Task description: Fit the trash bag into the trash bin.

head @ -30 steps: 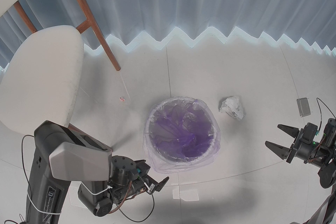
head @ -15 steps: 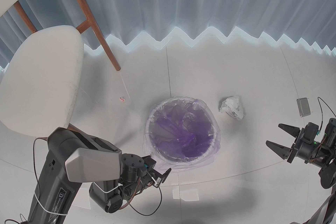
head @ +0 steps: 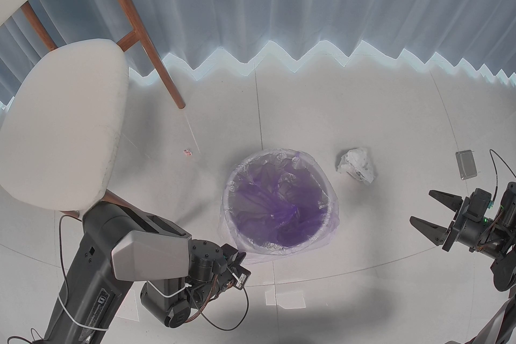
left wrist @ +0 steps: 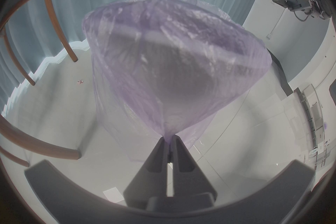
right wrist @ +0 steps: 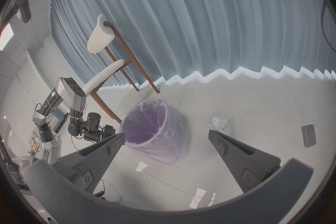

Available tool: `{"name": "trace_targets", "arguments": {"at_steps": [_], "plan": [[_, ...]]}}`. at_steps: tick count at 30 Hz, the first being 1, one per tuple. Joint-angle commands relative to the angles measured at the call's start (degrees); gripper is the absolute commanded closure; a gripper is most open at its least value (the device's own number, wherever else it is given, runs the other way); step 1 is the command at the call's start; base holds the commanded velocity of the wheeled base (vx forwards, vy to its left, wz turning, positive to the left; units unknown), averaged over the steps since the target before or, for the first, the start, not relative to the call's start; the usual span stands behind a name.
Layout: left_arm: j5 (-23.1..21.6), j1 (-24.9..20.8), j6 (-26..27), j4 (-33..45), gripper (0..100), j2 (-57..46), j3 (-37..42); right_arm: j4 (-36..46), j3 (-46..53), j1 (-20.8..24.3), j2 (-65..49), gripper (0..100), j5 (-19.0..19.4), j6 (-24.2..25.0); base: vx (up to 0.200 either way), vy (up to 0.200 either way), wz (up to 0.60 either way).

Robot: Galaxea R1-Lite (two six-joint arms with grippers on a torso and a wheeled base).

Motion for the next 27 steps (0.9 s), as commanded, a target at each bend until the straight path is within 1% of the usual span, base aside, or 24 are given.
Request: {"name": "trace_targets", "arguments": {"at_steps": [1,13,16,21,27], "plan": [[0.06,0.02,-0.01,-0.02,100,0.29,-0.1,-1.02,0.08,-0.01,-0.16,0,0.03,0.0,0.0,0.0,0.0],[0.77,0.46,-0.98,0.68,100,0.11,-0.63,-1.02,1.23,-0.01,0.01,0,0.03,-0.08,0.0,0.0,0.0],[0.24,0.63,-0.36,3.06,100,-0.33,-0.72,-1.02,1.23,-0.01,0.01,0,0.03,-0.08,0.0,0.0,0.0],[0.06,1.25,0.69,9.83,100,-2.7,-1.16,-1.02,1.31,-0.09,0.01,0,0.03,-0.08,0.0,0.0,0.0],[0.06,1.16,0.78,10.18,100,-2.35,-2.3,-1.02,1.31,-0.09,0.01,0,0.03,-0.08,0.0,0.0,0.0]]}}
